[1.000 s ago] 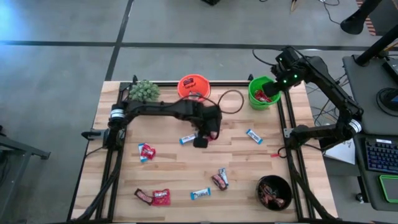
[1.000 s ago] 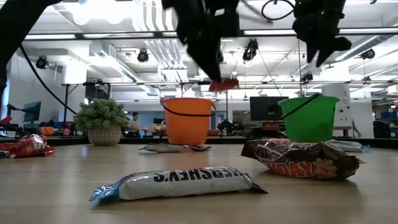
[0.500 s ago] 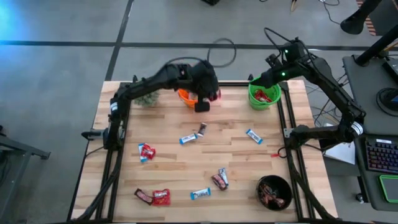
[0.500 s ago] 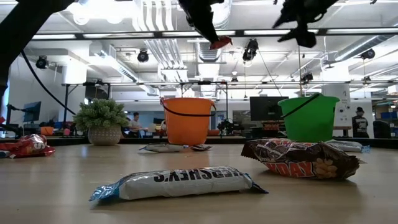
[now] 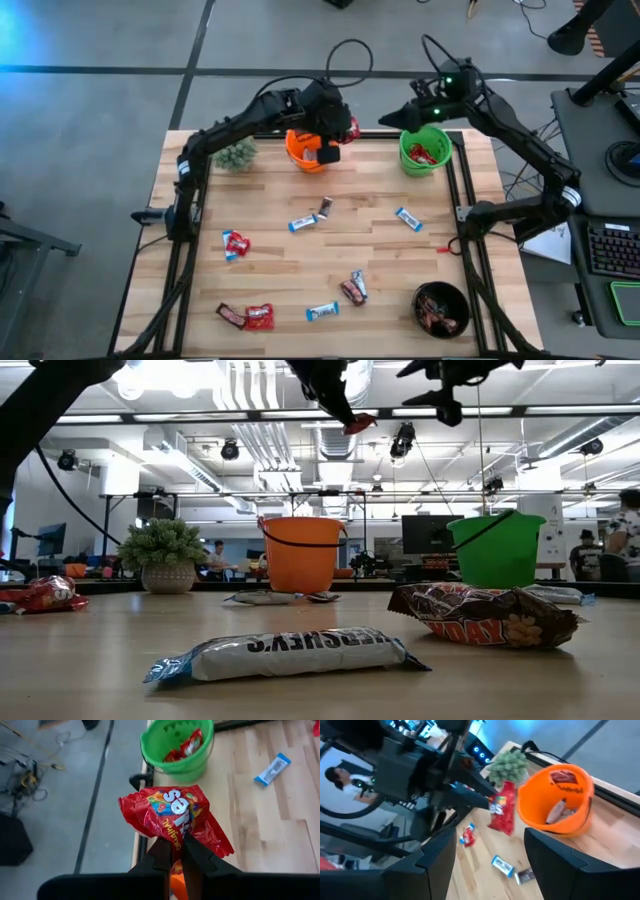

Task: Sort candy
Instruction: Put the red candy into the green bucket

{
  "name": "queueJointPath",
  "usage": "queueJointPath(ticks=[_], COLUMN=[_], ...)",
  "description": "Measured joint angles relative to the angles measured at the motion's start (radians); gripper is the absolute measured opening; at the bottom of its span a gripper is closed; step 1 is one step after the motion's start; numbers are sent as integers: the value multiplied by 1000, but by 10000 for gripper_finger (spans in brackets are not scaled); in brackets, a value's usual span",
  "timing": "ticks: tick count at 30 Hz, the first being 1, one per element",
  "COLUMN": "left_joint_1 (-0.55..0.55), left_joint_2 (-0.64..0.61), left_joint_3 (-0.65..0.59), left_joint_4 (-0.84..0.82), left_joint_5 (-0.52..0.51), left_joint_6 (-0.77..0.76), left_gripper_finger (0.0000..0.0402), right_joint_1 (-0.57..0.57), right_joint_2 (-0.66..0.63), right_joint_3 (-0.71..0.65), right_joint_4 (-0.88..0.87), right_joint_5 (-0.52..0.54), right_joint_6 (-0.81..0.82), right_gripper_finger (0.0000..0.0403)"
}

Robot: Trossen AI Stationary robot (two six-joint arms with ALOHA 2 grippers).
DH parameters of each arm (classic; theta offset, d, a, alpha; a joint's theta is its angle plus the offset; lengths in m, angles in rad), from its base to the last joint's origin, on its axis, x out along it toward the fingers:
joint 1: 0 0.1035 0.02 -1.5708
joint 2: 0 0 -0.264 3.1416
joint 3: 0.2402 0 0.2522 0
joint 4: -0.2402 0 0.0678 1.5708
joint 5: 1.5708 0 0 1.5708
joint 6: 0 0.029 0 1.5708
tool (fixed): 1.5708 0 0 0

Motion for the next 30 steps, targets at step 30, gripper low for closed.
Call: queueJointPath(ticks=[30], left_joint_1=[21], left_joint_2=[0], left_joint_3=[5], left_joint_4=[61], left_joint_5=[1], left_joint_6=[60], left_gripper_finger=[1], right_joint_1=[104], right_joint_2=[194], right_joint_3=[0], right_joint_4=[221], right_joint_5=[70], right_joint_6=[10], right_gripper_finger=[200])
